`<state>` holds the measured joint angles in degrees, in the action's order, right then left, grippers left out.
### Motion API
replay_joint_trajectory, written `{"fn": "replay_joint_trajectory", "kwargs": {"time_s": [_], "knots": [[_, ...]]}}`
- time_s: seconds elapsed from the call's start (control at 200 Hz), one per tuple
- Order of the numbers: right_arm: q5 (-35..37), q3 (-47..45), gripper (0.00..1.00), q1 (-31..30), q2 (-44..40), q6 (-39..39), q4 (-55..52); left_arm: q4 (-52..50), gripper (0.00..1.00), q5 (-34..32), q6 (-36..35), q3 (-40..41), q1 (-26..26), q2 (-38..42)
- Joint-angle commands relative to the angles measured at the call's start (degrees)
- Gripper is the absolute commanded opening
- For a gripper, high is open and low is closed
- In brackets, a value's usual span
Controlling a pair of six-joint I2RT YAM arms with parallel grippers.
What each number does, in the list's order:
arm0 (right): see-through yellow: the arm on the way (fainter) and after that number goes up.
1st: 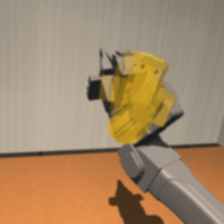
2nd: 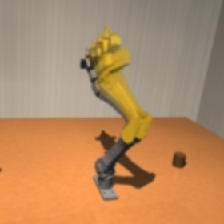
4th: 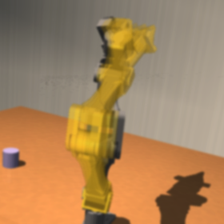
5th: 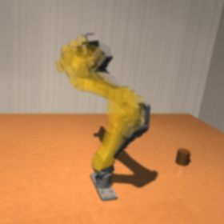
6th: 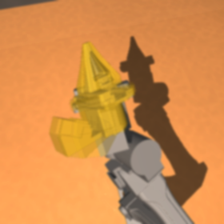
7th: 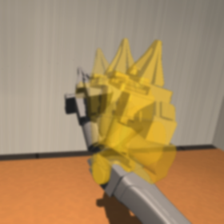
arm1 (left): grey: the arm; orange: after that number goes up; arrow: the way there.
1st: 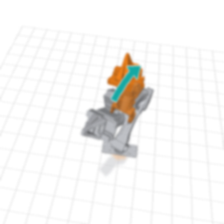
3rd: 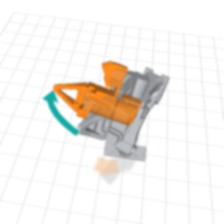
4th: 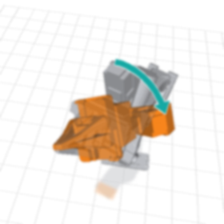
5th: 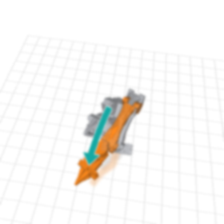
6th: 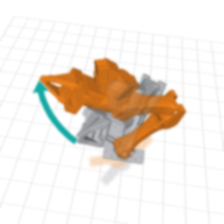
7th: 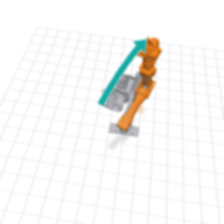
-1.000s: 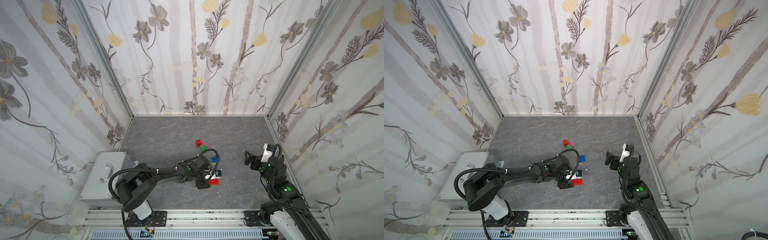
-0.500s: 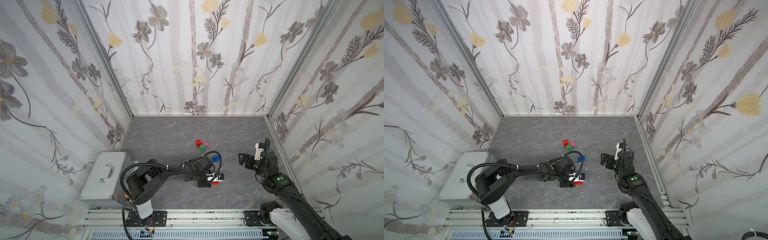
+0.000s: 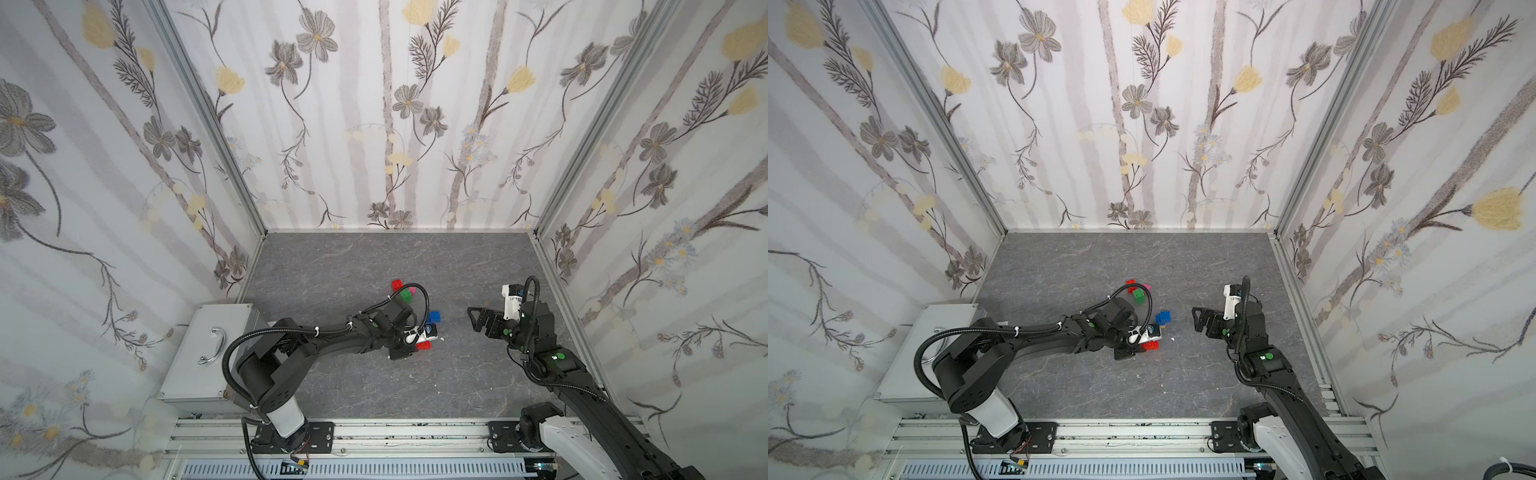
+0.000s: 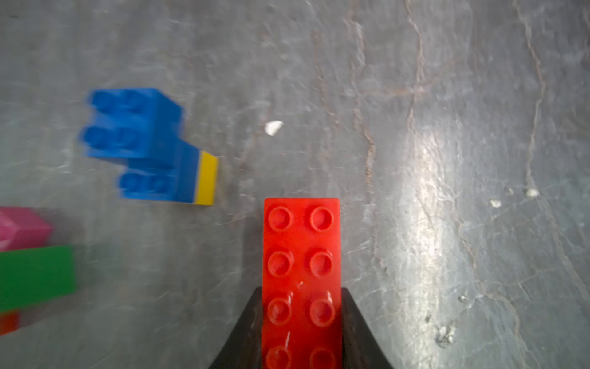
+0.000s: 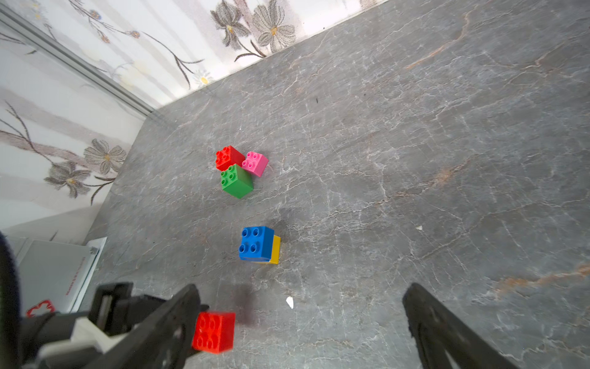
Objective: Assemble the number 4 with lego
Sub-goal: Pick up the lego brick from the center of the board, then assemble the lego brick with the lego brick.
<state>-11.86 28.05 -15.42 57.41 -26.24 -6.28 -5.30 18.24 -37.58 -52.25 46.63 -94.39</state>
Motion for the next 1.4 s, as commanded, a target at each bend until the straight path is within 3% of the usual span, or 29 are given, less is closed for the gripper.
{"fn": "replay_joint_trajectory", "kwargs": {"time_s": [0.0,0.13,0.215,0.455,0.545,0.709,0.939,1.394], "knots": [[-6.2,3.2,1.00,-0.1,5.3,-1.1,1.5,-3.4,0.12,4.0,-3.1,-4.1,-4.2,1.2],[-12.6,6.9,1.00,-0.2,13.8,-0.3,2.5,-6.9,0.07,4.4,-8.1,-9.8,-7.6,-3.1],[-16.9,9.6,0.93,-0.4,17.9,0.1,3.1,-6.4,0.07,5.3,-9.3,-12.6,-8.8,-5.9],[-27.5,13.6,0.44,-0.9,25.5,-1.2,7.2,-11.7,0.08,10.0,-12.5,-20.0,-9.5,-11.9],[-31.0,14.3,0.17,-1.1,29.6,-4.1,9.5,-11.6,0.08,10.5,-13.0,-20.4,-9.5,-12.7],[-32.3,18.5,0.00,-4.2,35.9,-5.7,10.5,-13.7,0.08,12.0,-13.3,-20.8,-9.4,-13.2],[-31.0,19.5,0.00,-5.7,40.2,-8.6,11.8,-17.7,0.08,12.7,-13.6,-22.0,-9.1,-14.0],[-33.0,19.9,0.00,-5.7,44.3,-9.2,11.7,-14.6,0.08,11.9,-12.2,-22.7,-9.0,-15.8]]}}
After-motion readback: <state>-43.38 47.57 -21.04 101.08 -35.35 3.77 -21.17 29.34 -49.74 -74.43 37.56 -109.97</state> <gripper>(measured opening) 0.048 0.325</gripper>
